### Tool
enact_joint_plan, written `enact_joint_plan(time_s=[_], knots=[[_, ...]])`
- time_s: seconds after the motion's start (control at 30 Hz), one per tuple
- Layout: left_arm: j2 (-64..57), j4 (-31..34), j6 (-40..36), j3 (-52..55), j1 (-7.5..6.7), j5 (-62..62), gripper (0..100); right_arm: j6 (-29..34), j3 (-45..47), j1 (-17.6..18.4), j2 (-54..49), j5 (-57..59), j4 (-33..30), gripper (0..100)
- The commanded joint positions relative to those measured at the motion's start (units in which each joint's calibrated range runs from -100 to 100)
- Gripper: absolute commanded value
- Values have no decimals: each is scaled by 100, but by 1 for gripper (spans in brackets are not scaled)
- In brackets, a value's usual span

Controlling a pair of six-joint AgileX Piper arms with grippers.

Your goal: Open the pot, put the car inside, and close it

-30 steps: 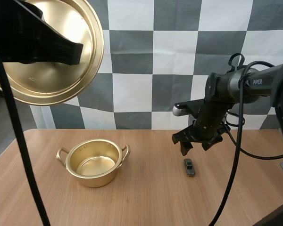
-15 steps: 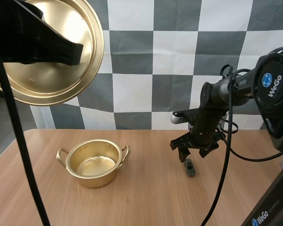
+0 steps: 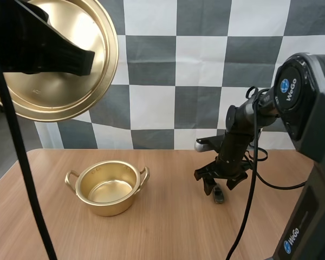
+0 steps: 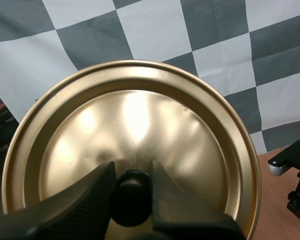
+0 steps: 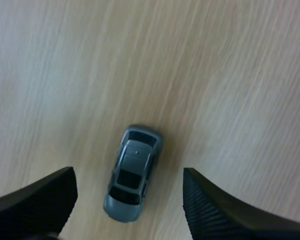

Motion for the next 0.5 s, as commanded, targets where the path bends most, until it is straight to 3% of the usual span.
enact_joint_plan(time_s=[0.0,0.47], knots=[[-1,16,-3,-5,-1,4,0,-3,2,-1,55,-110,7,100],[-1,89,-3,-5,-1,4,0,-157,2,-1,414,-499,7,100]])
